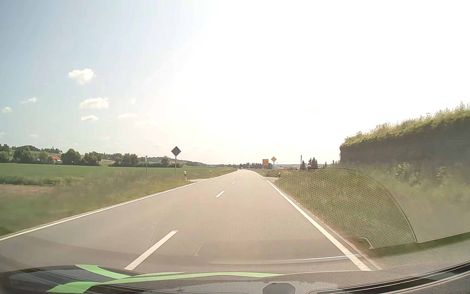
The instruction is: Follow the waypoints while adhering to traffic rules and regulations
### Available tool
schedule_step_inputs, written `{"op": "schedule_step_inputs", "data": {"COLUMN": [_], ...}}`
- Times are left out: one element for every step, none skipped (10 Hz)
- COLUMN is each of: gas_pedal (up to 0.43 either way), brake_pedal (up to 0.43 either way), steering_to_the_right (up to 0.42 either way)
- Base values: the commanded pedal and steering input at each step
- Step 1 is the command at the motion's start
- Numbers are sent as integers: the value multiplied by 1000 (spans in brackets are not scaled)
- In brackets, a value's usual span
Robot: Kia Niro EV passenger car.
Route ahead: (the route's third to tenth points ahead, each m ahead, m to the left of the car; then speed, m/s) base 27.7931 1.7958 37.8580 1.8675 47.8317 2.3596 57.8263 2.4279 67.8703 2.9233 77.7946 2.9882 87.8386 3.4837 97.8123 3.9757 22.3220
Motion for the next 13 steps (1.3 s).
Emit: {"op": "schedule_step_inputs", "data": {"gas_pedal": [130,130,130,138,138,157,177,189,189,189,189,189,189], "brake_pedal": [0,0,0,0,0,0,0,0,0,0,0,0,0], "steering_to_the_right": [-1,-2,-3,-3,-3,-4,-4,-4,-4,-4,-4,-4,-4]}}
